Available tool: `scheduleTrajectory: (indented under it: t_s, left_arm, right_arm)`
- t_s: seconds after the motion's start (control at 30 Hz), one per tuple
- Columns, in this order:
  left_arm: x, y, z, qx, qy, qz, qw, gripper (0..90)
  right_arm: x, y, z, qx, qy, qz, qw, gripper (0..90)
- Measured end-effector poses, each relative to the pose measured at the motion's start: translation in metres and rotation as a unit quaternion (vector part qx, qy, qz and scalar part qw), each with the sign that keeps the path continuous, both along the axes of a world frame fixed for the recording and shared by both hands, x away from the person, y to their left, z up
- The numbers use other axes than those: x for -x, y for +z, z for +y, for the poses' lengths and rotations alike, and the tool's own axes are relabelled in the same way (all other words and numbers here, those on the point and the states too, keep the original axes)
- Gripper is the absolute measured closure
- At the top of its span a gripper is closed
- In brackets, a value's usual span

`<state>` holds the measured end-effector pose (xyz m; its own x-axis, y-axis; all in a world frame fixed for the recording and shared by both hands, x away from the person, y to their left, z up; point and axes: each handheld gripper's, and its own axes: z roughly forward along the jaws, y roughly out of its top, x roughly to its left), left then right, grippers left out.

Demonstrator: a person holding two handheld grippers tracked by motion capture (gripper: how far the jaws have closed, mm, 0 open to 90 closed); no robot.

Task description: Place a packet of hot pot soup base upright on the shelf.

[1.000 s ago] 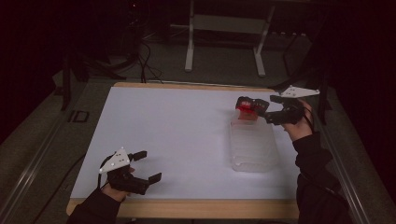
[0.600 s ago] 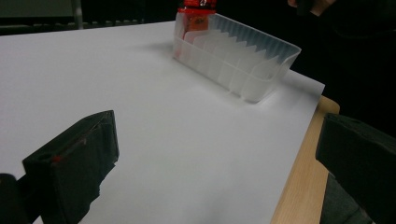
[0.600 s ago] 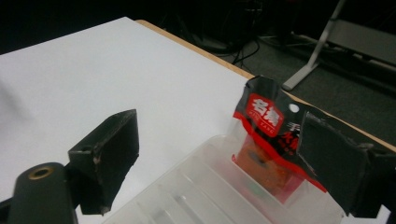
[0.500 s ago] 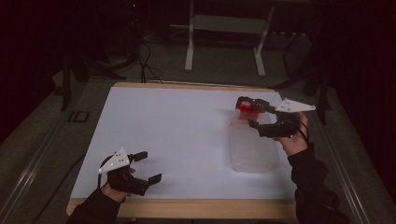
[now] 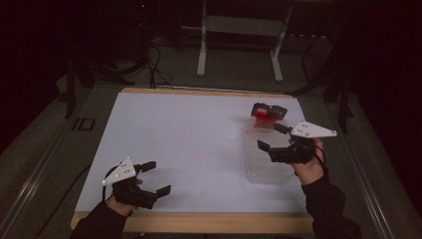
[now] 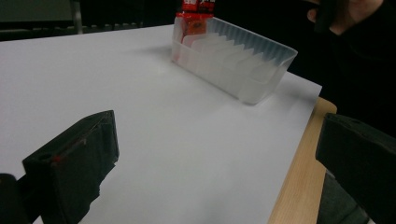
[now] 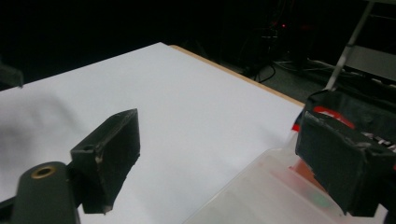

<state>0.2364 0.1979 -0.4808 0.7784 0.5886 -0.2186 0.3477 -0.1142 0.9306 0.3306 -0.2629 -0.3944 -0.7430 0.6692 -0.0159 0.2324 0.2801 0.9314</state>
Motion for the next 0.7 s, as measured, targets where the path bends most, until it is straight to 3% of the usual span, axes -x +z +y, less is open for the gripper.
scheduleTrajectory:
  t_s: [0.13,0.4,0.57,0.7]
  left_arm:
    - [0.0,0.0,-0.002,0.0,-0.003,0.003,1.0,0.0]
    - [0.002,0.0,-0.003,-0.006,-0.007,-0.001,1.0,0.0]
    - [0.003,0.0,-0.003,-0.009,-0.007,-0.002,0.9999,0.0]
    - [0.003,0.0,-0.003,-0.012,-0.009,-0.004,0.9999,0.0]
  right_arm:
    - [0.015,-0.006,0.005,-0.008,0.02,0.011,0.9997,17.2]
    - [0.041,-0.019,0.016,0.007,0.027,0.006,0.9996,13.2]
    - [0.053,-0.026,0.022,0.008,0.031,0.017,0.9993,13.1]
    - [0.061,-0.035,0.028,0.024,0.041,0.025,0.9985,13.2]
